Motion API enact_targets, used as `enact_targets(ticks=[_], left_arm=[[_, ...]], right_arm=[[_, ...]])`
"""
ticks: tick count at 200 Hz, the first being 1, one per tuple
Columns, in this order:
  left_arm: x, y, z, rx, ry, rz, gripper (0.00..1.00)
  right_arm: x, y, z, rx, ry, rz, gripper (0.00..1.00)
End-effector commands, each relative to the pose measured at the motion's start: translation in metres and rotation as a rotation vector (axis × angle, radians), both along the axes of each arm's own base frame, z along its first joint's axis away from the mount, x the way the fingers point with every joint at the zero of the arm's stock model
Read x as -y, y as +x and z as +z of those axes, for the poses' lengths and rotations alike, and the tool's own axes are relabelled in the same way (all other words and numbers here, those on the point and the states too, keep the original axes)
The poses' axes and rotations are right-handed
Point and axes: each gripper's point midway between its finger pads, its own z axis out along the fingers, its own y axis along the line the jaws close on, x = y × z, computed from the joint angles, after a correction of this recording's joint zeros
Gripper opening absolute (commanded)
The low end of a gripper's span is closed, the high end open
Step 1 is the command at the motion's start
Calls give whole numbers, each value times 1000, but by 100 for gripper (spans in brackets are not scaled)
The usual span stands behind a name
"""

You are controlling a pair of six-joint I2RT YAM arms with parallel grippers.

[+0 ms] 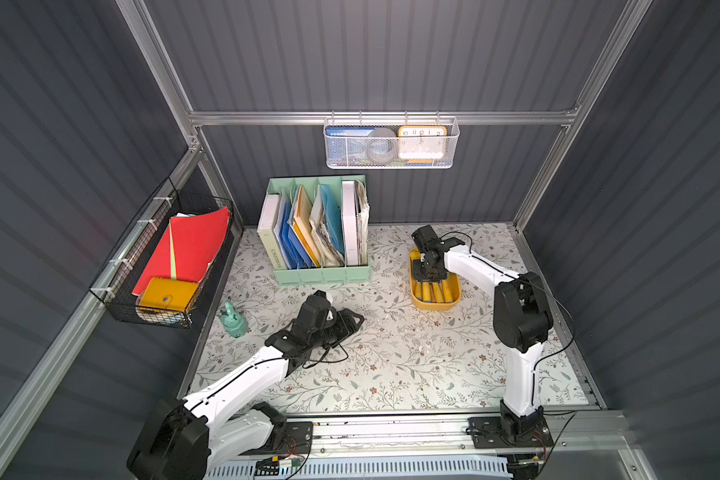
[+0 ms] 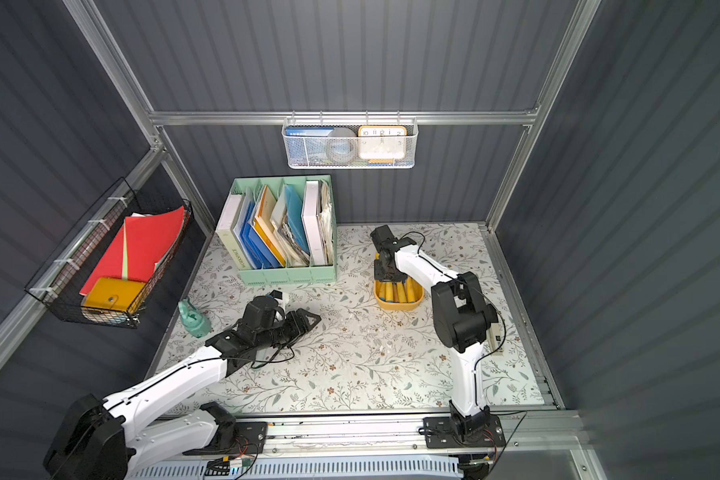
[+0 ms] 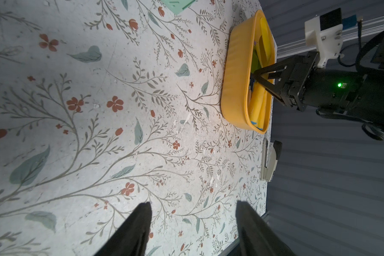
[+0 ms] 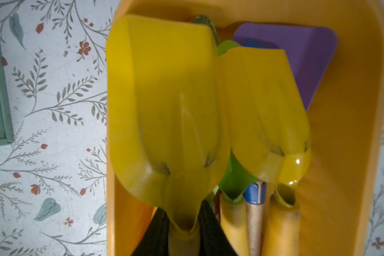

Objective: Put the shovel into the storage box
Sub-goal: Place the shovel in the storage box.

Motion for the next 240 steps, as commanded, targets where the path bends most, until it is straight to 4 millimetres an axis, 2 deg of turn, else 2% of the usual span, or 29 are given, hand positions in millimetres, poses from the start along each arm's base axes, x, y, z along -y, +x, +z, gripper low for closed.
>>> enact_targets(ticks=[1, 38, 55, 68, 142, 180, 214, 240], left_arm=[[-5, -2, -10, -26, 21, 25, 66], [-7, -2, -12, -30, 29, 31, 66], [-7, -2, -13, -32, 30, 31, 66], [-7, -2, -13, -32, 29, 31, 66], [-7, -3, -16, -36, 26, 31, 66], [-6, -3, -19, -40, 25, 32, 66], [-6, -3, -20, -43, 20, 30, 66], [-7, -4, -20, -44, 23, 32, 66]], right_arm=[[-4, 0, -4, -23, -5, 7, 28], [-4, -2, -8, -47, -4, -10, 32], [0, -2, -7, -43, -19, -31, 27], [2, -2, -6, -39, -26, -43, 17], [14, -6, 15, 7, -70, -81, 16], [16, -12, 16, 1, -94, -78, 16], [18, -15, 5, -20, -122, -80, 17], [14, -15, -3, -42, -111, -82, 28]])
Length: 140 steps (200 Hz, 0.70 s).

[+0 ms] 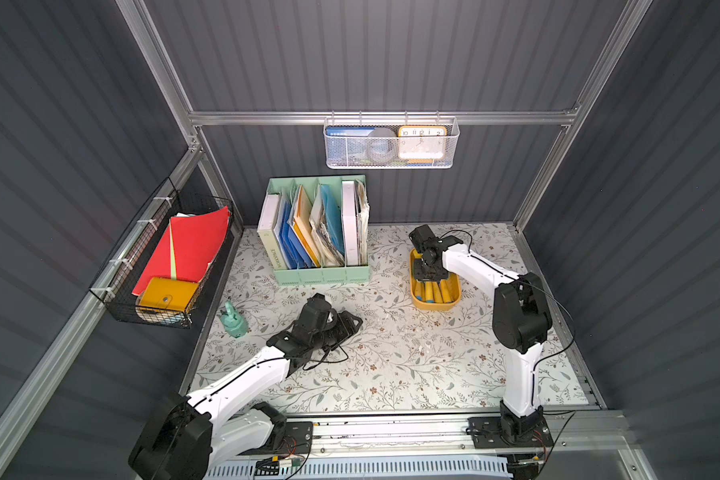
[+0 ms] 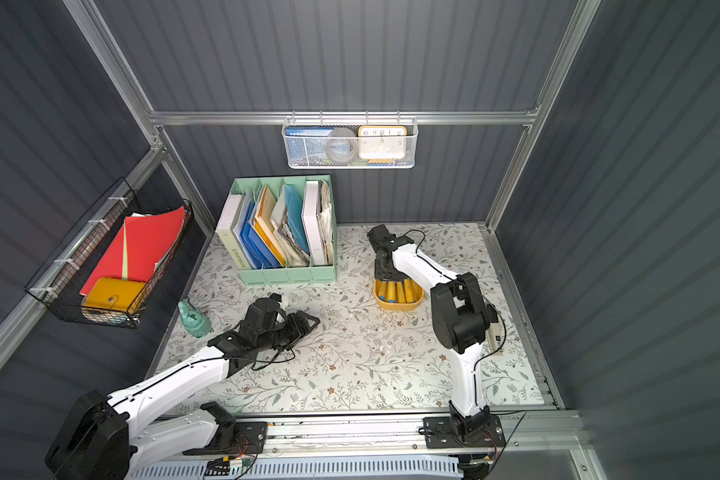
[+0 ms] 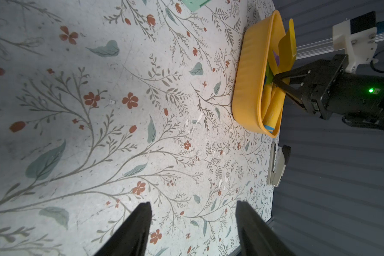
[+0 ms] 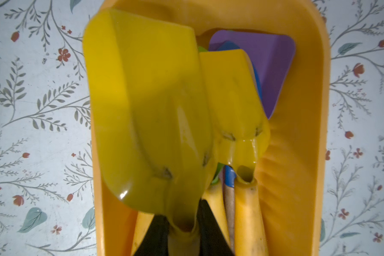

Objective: Put the shovel into the storage box
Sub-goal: Place the shovel in the storage box.

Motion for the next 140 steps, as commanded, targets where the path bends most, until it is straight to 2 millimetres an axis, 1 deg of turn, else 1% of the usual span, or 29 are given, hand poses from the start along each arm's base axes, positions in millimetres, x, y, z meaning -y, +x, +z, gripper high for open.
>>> enact_targets(ticks=[1, 10, 37, 63, 92, 109, 122, 140], left_arm=[[-2, -3, -7, -12, 5, 7, 66], [-3, -3, -7, -14, 8, 10, 66], [-4, -4, -8, -15, 11, 12, 66], [-5, -4, -10, -18, 13, 12, 66], [-5, -4, -10, -18, 13, 16, 66], [-7, -3, -9, -17, 21, 23, 66], [-12, -3, -7, -19, 44, 43, 66], [-24, -6, -7, -38, 98, 82, 67]], right_arm=[[2, -11, -14, -58, -25, -12, 29], [-1, -11, -15, -62, -9, -12, 36], [-11, -10, -13, -60, 24, 2, 40], [-13, -10, -10, -54, 35, 0, 40], [-15, -11, -10, -51, 50, 4, 34], [-14, -13, -10, -58, 42, 4, 34], [-11, -14, -9, -58, 34, -3, 35], [-9, -16, -3, -51, 33, -1, 37]])
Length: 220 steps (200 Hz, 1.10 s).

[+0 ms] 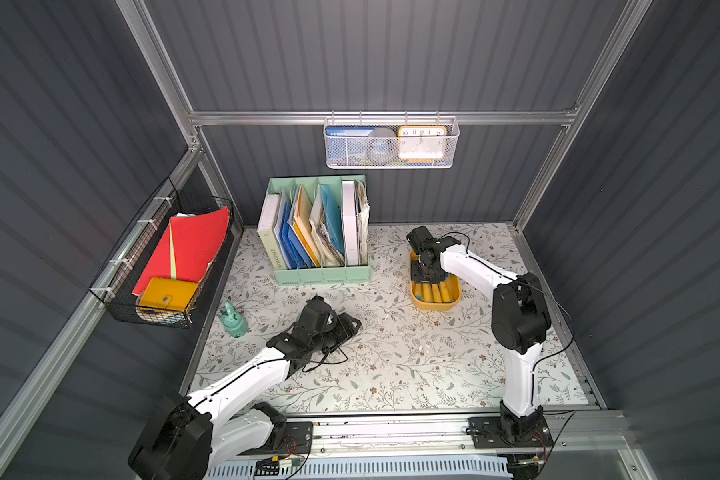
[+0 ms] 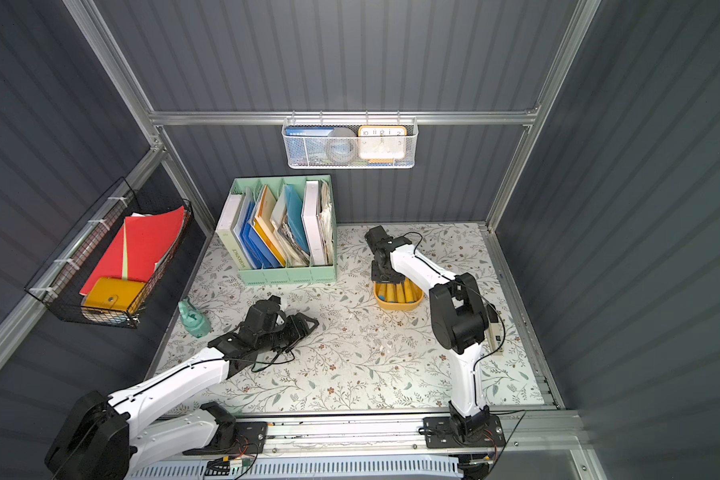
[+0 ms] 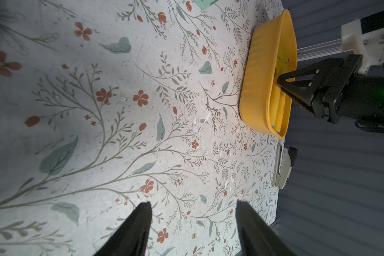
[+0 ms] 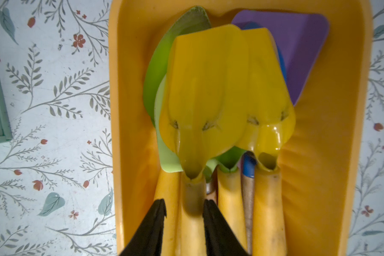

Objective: Put the shovel into the storage box
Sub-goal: Place the shovel in the storage box, then pick up the shovel from the center of the board.

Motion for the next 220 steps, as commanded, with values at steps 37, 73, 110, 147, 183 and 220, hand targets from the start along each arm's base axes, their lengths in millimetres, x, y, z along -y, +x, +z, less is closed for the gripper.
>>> enact_targets(ticks=[37, 73, 110, 147, 183, 220], left_arm=[[-43, -7, 10, -26, 183, 134, 71], [-72, -17, 3, -111, 344, 202, 72], [-103, -28, -3, -172, 504, 270, 72], [-131, -38, -14, -266, 656, 312, 74], [-145, -39, -27, -324, 740, 327, 75], [-152, -37, -43, -367, 762, 314, 74]], right_arm=[[3, -16, 23, 15, 32, -1, 39], [2, -33, 40, 34, 94, 14, 43], [-6, -61, 57, 69, 201, 51, 46], [-11, -97, 65, 91, 268, 89, 47], [-13, -130, 61, 80, 316, 108, 48], [-13, -152, 52, 65, 350, 101, 48]])
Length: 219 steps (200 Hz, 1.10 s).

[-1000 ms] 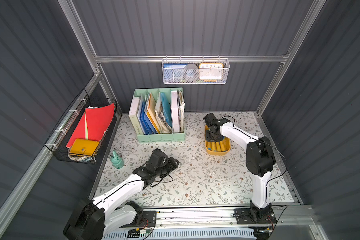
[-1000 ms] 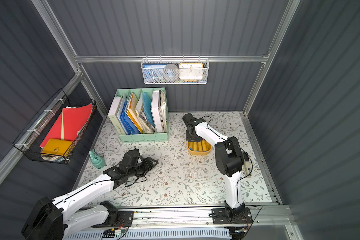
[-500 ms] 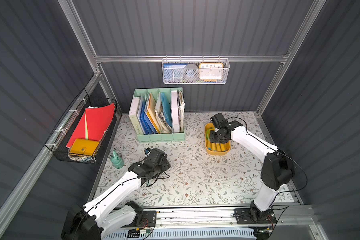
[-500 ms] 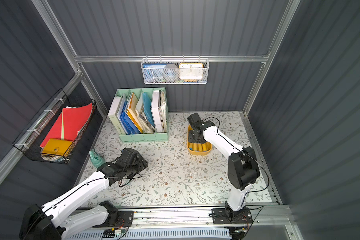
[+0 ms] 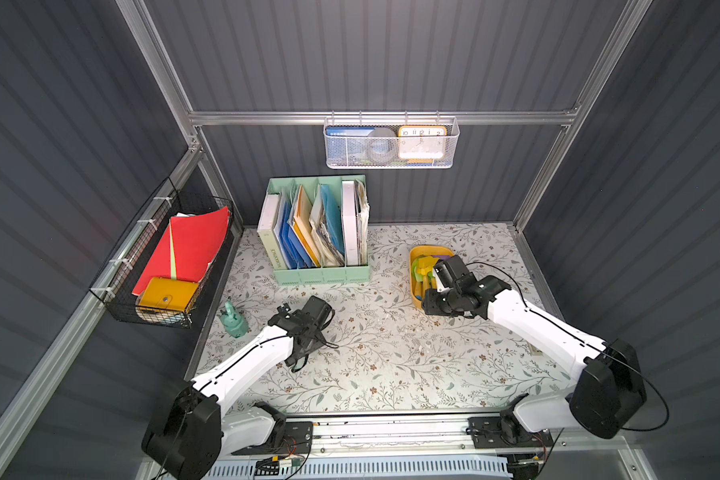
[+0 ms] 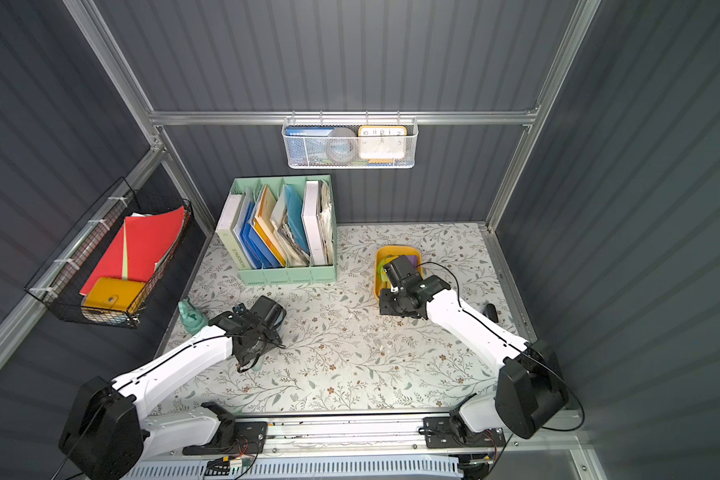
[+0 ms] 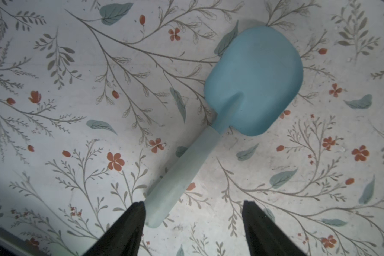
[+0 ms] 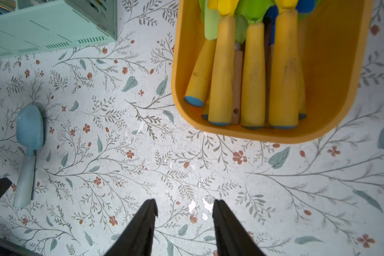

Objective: Put the shovel into the storage box
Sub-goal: Pick up the shovel from the center of the board.

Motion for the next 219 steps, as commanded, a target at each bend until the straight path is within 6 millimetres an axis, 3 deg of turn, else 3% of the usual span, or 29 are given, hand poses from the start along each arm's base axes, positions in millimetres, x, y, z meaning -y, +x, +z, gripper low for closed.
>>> enact_targets(ticks=[1, 110, 171, 219], left_arm=[[-11, -3, -7, -39, 49, -7, 74], [-6, -26, -52, -146, -14, -7, 53], [0, -30, -50, -152, -40, -40, 39], [24, -19, -46, -107, -143, -107, 15]], right_arm=[[-4, -10, -2, -9, 46, -12, 48], [-16, -16, -17, -42, 101, -32, 48], [-19, -16, -22, -47, 101, -32, 48], [-20, -16, -19, -41, 111, -36, 48]])
